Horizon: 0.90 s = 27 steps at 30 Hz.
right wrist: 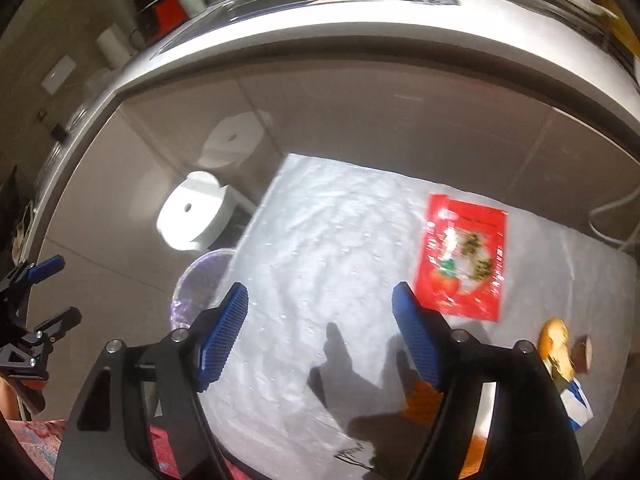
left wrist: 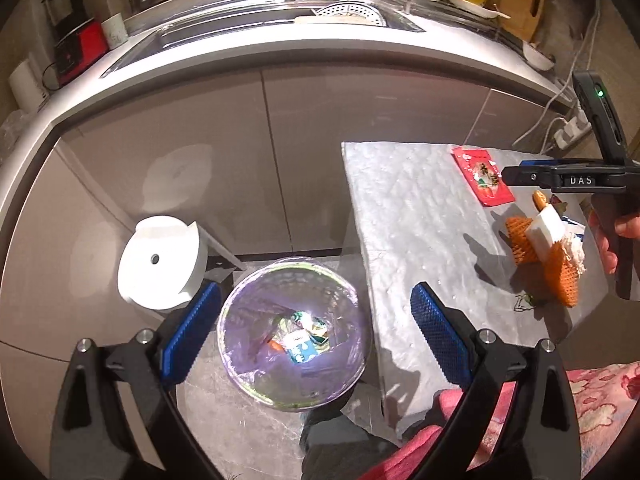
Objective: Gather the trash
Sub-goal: 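Grasp the red snack packet with the right tool while the left tool grasps an orange foam net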
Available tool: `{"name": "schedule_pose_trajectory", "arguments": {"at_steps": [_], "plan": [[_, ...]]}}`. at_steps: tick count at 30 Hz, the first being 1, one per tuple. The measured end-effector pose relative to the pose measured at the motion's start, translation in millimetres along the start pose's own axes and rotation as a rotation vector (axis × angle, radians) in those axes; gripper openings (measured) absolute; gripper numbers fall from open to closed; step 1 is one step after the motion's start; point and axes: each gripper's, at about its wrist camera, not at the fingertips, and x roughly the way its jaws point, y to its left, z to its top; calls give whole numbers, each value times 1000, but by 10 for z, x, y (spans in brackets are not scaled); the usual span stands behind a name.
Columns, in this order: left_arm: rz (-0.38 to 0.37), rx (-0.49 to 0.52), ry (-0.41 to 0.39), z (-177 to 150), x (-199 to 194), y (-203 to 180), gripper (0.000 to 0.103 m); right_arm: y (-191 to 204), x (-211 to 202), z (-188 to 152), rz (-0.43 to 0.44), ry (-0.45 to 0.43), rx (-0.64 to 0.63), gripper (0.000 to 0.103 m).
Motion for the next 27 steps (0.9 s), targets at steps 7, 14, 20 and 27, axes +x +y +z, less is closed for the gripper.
{"name": "schedule_pose_trajectory", "arguments": {"at_steps": [7,14,20,27], "plan": [[-26,51,-18,267,6,-447,91,-793,116,-204,-77,18,172,86],[-39,77,-7,367,23,-798,92,-1211,346,-169,-72,56,262,91],[-23,77,16,381,53,-978,92,-1041,819,91,-125,107,180,95],[15,64,37,347,35,-960,92,-790,1231,215,-291,135,97,97]]}}
